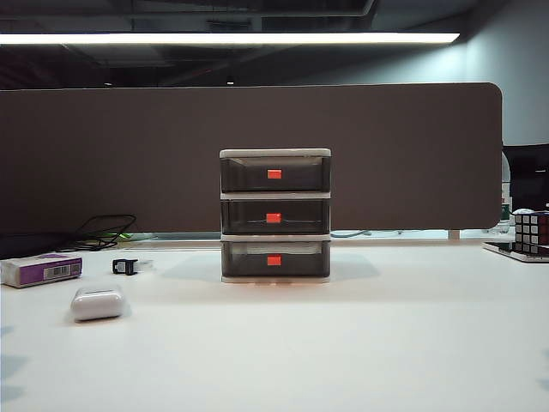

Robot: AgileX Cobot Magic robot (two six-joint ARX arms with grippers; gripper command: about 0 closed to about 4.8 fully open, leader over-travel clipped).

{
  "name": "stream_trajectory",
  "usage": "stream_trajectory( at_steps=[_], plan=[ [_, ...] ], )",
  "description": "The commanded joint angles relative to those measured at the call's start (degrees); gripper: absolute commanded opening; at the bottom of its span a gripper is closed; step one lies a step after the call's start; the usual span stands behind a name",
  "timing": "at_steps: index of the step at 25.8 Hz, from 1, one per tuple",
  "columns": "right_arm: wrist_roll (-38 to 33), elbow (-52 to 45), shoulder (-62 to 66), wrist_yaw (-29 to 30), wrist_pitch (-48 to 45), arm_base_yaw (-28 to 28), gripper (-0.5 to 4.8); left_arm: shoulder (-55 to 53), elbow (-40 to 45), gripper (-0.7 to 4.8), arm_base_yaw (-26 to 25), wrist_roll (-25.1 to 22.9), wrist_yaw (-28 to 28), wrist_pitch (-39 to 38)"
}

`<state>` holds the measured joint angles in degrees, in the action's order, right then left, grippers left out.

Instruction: Open the second layer of the drawer on the table, pick up the earphone case on the table and put it in, and finally close the drawer.

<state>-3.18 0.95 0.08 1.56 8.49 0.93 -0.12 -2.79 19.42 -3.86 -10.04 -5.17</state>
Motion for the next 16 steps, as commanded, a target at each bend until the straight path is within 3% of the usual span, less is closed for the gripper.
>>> stream_trajectory(
  at_steps=[1, 8, 11, 13, 14, 16],
  plan=[
    [0.0, 0.2, -0.1, 0.0, -0.6, 0.0, -0.05, 0.0, -0.2, -0.05, 0.0, -0.2, 0.2, 0.5],
    [0.0, 0.2, -0.1, 0.0, -0.6, 0.0, -0.05, 0.0, -0.2, -0.05, 0.0, -0.2, 0.3, 0.5],
    [-0.3, 0.2, -0.1, 1.0, -0.6, 0.1, -0.05, 0.0, -0.2, -0.05, 0.0, 0.0, 2.8, 0.5],
    [-1.8, 0.2, -0.1, 5.9, -0.6, 0.1, -0.05, 0.0, -0.2, -0.05, 0.0, 1.7, 8.3, 0.6],
    [-4.3, 0.2, -0.1, 13.2, -0.6, 0.1, -0.05, 0.0, -0.2, -0.05, 0.0, 5.4, 17.5, 0.5],
    [-6.8, 0.2, -0.1, 21.0, -0.6, 0.1, -0.05, 0.0, 0.0, -0.05, 0.1, 9.0, 26.5, 0.7]
  ],
)
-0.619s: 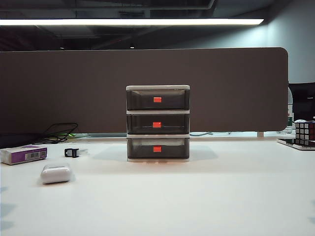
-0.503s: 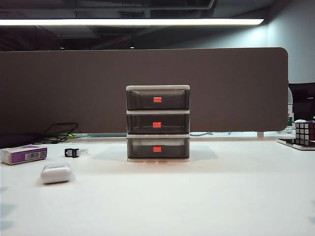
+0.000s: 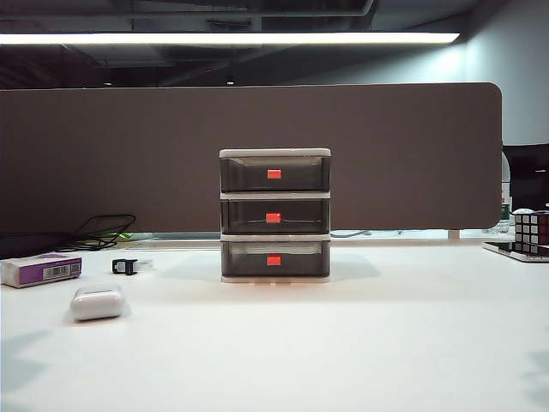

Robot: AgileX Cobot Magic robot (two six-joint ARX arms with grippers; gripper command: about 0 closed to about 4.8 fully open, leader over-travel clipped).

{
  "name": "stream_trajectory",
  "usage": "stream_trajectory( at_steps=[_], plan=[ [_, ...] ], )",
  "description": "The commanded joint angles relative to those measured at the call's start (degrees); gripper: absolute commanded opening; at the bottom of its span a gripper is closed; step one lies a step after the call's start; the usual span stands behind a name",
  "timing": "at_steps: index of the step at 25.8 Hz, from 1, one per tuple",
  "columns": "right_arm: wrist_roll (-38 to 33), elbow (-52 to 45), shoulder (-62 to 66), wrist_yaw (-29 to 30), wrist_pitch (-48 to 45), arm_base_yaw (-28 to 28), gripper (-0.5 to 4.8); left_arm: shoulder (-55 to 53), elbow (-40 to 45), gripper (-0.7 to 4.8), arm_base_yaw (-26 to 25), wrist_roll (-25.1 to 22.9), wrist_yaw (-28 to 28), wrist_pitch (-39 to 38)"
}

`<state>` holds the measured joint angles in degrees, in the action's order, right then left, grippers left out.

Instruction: Open the second layer of the drawer on the table, pick up the earphone case on the table and put it in, and finally close the drawer.

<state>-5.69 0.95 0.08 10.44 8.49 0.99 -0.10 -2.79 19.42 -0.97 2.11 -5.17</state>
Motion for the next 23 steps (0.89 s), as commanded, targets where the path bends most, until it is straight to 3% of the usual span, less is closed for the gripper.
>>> stream_trajectory(
  at_steps=[1, 4, 8, 23],
  plan=[
    [-5.4, 0.2, -0.1, 17.0, -0.6, 0.0, -0.05, 0.0, 0.5, -0.05, 0.1, 7.6, 18.8, 1.0],
    [-5.5, 0.2, -0.1, 27.7, -0.6, 0.0, -0.05, 0.0, 1.9, -0.05, 0.1, 9.7, 25.5, 1.0],
    [-5.5, 0.2, -0.1, 33.2, -0.7, 0.0, -0.05, 0.0, 2.3, -0.05, 0.1, 13.1, 26.7, -0.6],
    [-8.1, 0.2, -0.1, 33.2, -2.4, 0.0, -0.05, 0.0, 2.3, 0.18, 0.1, 16.5, 25.8, 2.7]
  ],
)
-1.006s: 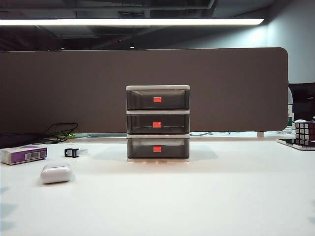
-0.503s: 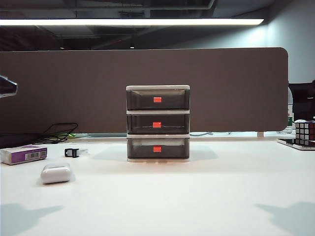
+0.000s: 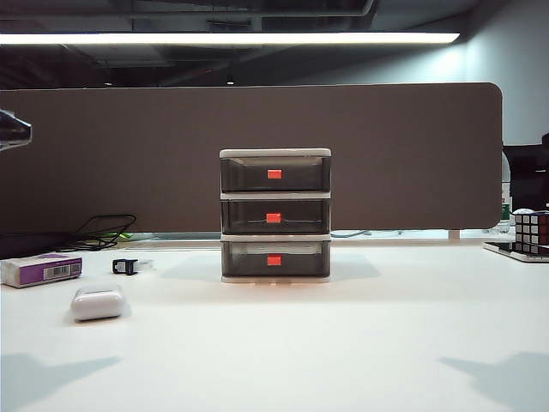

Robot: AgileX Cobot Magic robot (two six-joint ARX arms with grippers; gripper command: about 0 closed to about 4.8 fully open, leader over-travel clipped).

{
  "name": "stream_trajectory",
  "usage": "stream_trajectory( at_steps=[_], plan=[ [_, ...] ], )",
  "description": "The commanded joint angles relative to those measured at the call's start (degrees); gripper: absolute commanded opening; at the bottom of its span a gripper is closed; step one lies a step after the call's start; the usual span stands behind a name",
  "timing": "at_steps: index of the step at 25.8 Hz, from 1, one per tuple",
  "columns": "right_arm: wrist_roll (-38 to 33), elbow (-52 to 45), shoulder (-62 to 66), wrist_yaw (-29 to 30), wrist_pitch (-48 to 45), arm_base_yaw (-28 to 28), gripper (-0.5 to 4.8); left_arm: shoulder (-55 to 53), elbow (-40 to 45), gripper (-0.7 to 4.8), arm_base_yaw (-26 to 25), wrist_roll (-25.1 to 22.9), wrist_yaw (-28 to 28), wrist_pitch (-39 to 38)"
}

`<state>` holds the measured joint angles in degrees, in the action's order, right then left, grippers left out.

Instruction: Open the second layer of the drawer on the table, pick up the earphone case on the table and put it in, and finally close the drawer.

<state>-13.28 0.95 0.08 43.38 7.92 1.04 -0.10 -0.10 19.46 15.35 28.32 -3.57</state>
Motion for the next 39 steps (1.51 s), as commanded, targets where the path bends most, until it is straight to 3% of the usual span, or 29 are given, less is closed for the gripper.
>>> stream_trajectory(
  at_steps=[1, 6, 11, 20, 26, 30, 34, 39],
  plan=[
    [-1.2, 0.2, -0.1, 0.4, -2.0, 0.0, -0.05, 0.0, -0.3, 0.18, 0.0, 1.0, -0.7, 1.2],
    [-5.0, 0.2, -0.1, 0.9, -3.4, 0.5, -0.05, 0.0, -0.3, 0.26, 0.1, 4.9, -0.2, 1.3],
    [-4.7, 0.8, -0.1, 0.5, -6.1, 3.3, -0.05, -0.3, -0.5, 0.27, 0.1, 9.6, -3.9, 4.3],
    [-4.2, 5.2, 1.3, -13.8, -6.5, 11.7, -0.05, -5.8, -0.9, 0.26, 0.2, 11.2, -4.9, 12.3],
    [-2.3, 9.0, 8.8, -19.6, -6.8, 15.6, -0.05, -15.8, -2.2, 0.26, 0.9, 7.0, -7.8, 20.0],
    [0.0, 14.8, 22.2, -20.6, -12.4, 17.1, -0.05, -29.9, -2.3, 0.26, 6.4, 2.6, -10.8, 30.1],
    [0.3, 20.6, 33.7, -20.5, -15.9, 17.4, -0.05, -39.7, -2.9, 0.26, 12.1, -2.4, -14.2, 38.8],
    [2.0, 28.4, 45.6, -17.1, -17.4, 17.5, -0.05, -50.5, -4.0, 0.27, 14.7, -6.8, -13.6, 51.2]
  ],
)
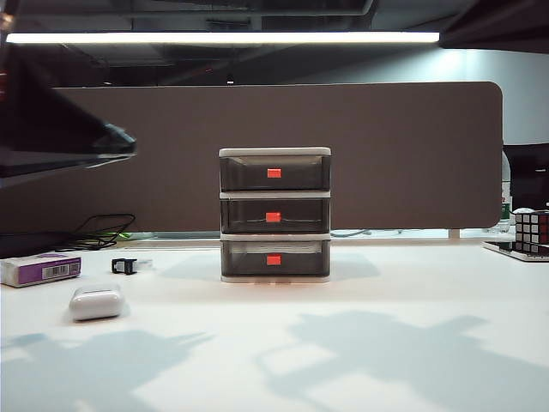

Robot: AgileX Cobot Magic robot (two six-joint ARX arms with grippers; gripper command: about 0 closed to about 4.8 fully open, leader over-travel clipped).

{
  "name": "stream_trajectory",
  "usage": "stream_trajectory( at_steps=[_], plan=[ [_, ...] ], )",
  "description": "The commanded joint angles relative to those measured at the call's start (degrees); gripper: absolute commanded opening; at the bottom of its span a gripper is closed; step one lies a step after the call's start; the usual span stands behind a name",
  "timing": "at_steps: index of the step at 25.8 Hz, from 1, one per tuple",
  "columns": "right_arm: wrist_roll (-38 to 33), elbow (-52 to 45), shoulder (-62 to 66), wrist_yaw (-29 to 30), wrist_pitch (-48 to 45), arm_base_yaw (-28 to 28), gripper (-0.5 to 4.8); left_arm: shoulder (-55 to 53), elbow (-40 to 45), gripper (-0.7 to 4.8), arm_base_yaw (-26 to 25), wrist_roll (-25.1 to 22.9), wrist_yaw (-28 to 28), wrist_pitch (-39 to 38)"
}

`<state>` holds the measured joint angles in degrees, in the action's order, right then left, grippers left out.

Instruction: Open the second layer of the drawer on the table, pick up the earphone case on the table and put it in, and finally close the drawer.

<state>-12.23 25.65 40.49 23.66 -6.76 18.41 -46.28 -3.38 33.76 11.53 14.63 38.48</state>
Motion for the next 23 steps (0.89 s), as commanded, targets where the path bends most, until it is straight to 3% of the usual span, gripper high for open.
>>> stream_trajectory(
  at_steps=[1, 3, 5, 7, 8, 9, 11, 14, 18, 23],
  plan=[
    [0.9, 5.1, 7.6, 3.8, -3.9, 0.1, -0.05, -5.7, -0.9, 0.27, 0.4, -3.0, 0.8, 11.0],
    [0.9, 7.6, 12.8, 6.6, -8.4, 0.1, -0.05, -9.2, -0.9, 0.27, 0.4, -4.8, 2.3, 17.0],
    [0.9, 8.9, 17.9, 9.9, -15.1, 0.1, -0.05, -11.7, -0.9, 0.27, 0.4, -5.4, -0.8, 20.6],
    [0.4, 9.9, 21.7, 9.5, -18.4, 0.1, -0.05, -14.5, -2.1, 0.34, 0.4, -3.6, -4.4, 19.6],
    [0.4, 10.5, 23.1, 9.4, -18.5, 0.1, -0.05, -15.8, -2.7, 0.7, 0.4, -3.6, -6.0, 19.1],
    [0.4, 11.3, 25.2, 9.3, -18.5, 0.2, -0.05, -18.6, -4.2, 1.57, 0.5, -3.6, -6.7, 19.0],
    [0.4, 13.0, 28.6, 8.8, -18.4, 0.4, -0.05, -23.5, -7.4, 2.21, 0.5, -2.8, -6.8, 19.0],
    [0.5, 15.9, 33.0, 8.0, -18.4, 0.8, -0.05, -32.0, -12.9, 2.2, 2.8, -1.7, -8.5, 19.0],
    [0.5, 21.6, 39.3, 8.0, -16.8, 1.0, -0.05, -44.6, -19.3, 2.19, 10.4, -5.7, -18.9, 22.2],
    [2.2, 32.5, 44.1, 7.1, -6.3, 1.0, -0.05, -55.3, -23.1, 2.19, 15.7, -5.5, -31.7, 31.5]
  ],
)
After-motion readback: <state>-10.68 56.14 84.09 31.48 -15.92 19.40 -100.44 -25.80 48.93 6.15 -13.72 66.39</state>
